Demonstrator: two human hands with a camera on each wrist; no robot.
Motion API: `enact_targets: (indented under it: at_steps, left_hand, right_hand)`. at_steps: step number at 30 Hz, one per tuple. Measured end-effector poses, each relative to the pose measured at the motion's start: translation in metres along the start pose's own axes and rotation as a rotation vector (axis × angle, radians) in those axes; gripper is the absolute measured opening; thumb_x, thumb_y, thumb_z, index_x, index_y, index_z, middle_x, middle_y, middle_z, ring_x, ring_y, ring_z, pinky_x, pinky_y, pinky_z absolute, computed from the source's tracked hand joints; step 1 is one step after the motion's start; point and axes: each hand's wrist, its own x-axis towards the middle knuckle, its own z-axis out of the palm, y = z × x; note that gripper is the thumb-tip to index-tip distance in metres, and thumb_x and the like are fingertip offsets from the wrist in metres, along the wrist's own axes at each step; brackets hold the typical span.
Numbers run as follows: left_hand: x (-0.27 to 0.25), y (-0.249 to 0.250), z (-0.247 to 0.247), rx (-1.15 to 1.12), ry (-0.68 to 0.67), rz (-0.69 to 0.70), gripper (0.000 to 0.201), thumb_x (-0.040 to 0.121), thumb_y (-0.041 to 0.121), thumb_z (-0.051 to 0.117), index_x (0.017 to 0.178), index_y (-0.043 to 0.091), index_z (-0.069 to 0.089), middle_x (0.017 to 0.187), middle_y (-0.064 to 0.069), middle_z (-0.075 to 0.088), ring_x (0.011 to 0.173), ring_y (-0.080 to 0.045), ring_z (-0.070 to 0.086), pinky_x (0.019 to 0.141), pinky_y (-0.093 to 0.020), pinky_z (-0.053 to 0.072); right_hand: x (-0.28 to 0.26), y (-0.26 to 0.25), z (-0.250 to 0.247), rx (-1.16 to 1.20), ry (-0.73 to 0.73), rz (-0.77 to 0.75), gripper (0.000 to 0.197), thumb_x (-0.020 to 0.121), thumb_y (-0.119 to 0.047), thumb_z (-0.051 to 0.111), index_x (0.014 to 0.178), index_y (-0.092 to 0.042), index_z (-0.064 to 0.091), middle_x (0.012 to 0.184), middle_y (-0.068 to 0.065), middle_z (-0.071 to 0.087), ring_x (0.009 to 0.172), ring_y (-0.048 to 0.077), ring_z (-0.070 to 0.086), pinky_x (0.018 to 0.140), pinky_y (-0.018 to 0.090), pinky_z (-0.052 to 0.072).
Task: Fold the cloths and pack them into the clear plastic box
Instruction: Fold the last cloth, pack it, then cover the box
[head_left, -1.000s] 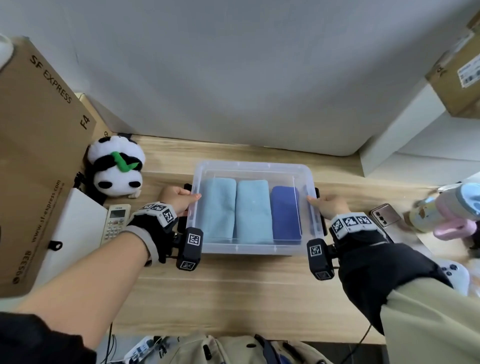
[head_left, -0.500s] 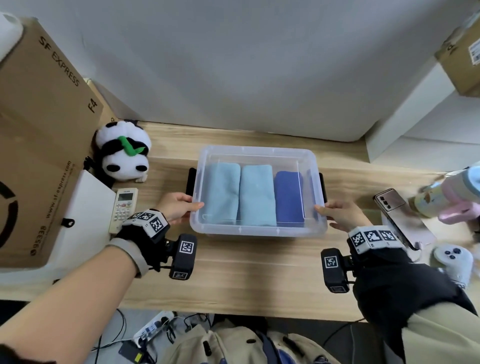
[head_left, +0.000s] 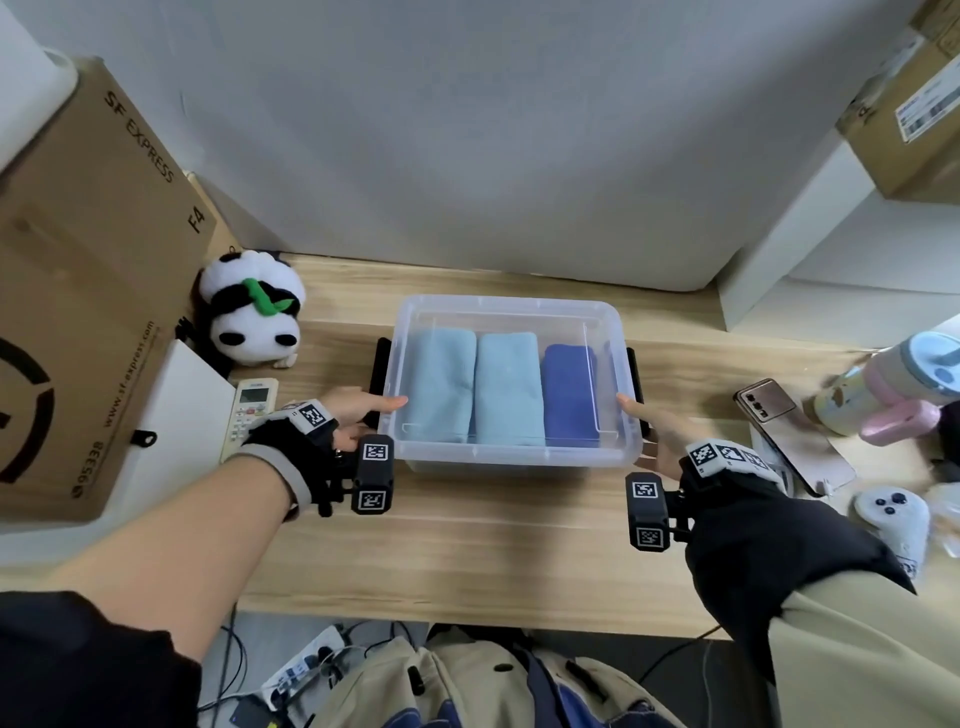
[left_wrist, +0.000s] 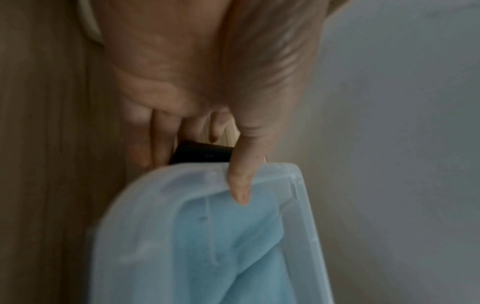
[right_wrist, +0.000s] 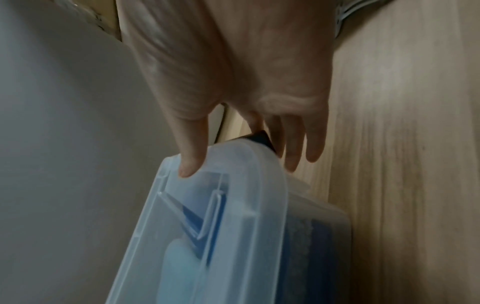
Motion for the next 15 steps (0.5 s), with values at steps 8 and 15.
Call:
enact_targets:
  at_steps: [8, 15]
  left_hand:
    - [0.060, 0.001, -0.013, 0.236, 0.066, 0.035, 0.075, 0.055, 0.025, 0.086, 0.119, 0.000, 0.055, 0.118, -0.019, 0.062, 0.107, -0.037, 0.061, 0.093, -0.054, 0.049]
    - [0.012, 0.024, 0.021, 0.382, 0.239, 0.140, 0.053, 0.091, 0.030, 0.055, 0.131, -0.004, 0.045, 0.130, -0.022, 0.053, 0.117, -0.038, 0.052, 0.093, -0.039, 0.045]
  right_hand:
    - [-0.010, -0.020, 0.000, -0.171, 0.063, -0.093, 0.039, 0.077, -0.022, 0.075, 0.110, -0.006, 0.062, 0.112, 0.012, 0.066, 0.104, 0.025, 0.061, 0.097, 0.039, 0.048]
    - [-0.016, -0.040, 0.026, -0.533, 0.174, -0.232, 0.023, 0.090, -0.015, 0.050, 0.105, -0.001, 0.059, 0.087, 0.012, 0.058, 0.084, 0.027, 0.054, 0.071, 0.031, 0.044]
